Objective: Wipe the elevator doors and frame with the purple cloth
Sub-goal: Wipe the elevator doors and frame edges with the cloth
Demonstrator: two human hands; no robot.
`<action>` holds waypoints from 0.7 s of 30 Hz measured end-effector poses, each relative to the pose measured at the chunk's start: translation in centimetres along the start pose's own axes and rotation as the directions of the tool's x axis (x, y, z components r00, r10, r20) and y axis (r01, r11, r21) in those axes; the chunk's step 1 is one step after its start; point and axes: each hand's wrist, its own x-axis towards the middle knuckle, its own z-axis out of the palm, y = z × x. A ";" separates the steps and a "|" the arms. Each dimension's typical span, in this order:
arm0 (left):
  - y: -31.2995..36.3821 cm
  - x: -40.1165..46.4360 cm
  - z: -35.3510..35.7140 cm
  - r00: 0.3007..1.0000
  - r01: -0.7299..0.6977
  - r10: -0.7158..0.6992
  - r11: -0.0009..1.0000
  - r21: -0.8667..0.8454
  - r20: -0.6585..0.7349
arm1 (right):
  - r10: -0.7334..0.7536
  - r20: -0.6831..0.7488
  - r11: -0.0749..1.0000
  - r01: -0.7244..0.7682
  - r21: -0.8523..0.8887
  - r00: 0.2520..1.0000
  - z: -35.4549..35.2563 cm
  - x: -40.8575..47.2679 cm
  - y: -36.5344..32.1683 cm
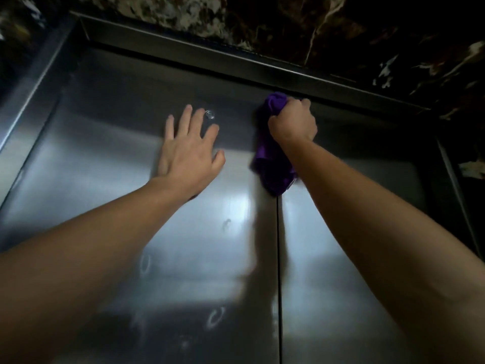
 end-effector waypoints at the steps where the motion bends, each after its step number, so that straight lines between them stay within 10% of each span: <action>1: -0.2 0.0 0.3 1.000 0.009 -0.009 1.000 -0.012 -0.012 | 0.001 -0.002 1.000 -0.001 -0.001 1.000 0.1 0.8 -0.3; 21: -0.1 -0.5 1.0 0.995 0.085 -0.089 0.994 -0.074 -0.053 | -0.036 -0.025 0.999 0.035 -0.028 0.999 0.7 0.3 0.5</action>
